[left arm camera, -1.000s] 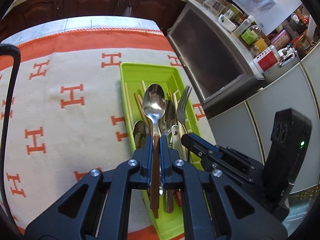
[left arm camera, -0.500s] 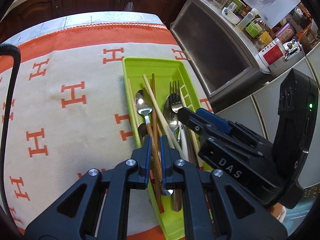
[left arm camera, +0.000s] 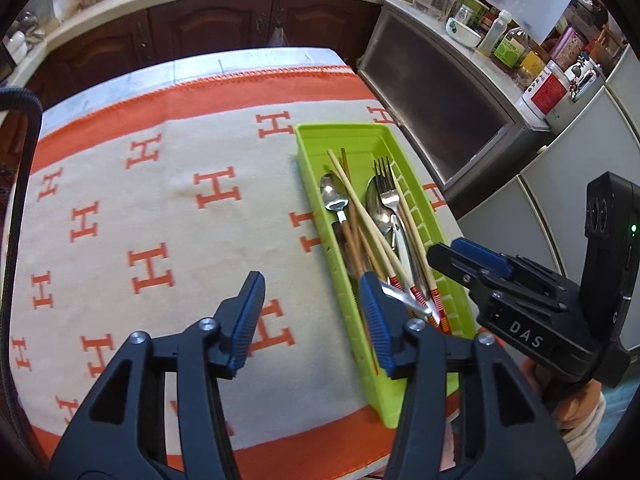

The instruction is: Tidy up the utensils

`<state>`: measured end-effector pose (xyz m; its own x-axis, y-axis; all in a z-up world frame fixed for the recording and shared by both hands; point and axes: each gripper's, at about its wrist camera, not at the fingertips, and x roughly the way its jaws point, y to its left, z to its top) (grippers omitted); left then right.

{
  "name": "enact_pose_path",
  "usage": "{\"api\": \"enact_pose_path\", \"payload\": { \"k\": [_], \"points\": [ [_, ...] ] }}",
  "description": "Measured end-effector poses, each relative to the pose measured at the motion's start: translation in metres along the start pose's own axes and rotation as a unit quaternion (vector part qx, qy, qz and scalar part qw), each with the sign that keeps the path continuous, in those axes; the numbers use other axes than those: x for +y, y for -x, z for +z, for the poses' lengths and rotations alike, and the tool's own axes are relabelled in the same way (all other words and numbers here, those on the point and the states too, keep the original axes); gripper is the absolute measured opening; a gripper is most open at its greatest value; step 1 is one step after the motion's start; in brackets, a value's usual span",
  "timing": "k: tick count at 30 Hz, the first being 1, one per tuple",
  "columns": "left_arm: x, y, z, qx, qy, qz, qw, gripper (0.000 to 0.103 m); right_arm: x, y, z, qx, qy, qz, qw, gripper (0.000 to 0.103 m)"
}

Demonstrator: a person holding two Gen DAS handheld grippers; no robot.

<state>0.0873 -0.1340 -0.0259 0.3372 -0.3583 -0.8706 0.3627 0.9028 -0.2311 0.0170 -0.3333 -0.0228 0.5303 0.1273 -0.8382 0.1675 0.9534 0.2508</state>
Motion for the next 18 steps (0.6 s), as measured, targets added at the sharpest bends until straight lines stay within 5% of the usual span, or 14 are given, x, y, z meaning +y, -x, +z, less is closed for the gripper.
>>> {"api": "enact_pose_path", "payload": {
  "k": [7,18],
  "points": [
    [0.016,0.041,-0.034,-0.039,0.013,0.036,0.9985,0.064,0.017,0.030,-0.043,0.005,0.015,0.017,1.000,0.039],
    [0.026,0.100,-0.077,-0.081,0.018,0.113,0.9901,0.073,0.072,0.090,-0.076,-0.005,0.046,0.046,0.998,0.046]
  ]
}}
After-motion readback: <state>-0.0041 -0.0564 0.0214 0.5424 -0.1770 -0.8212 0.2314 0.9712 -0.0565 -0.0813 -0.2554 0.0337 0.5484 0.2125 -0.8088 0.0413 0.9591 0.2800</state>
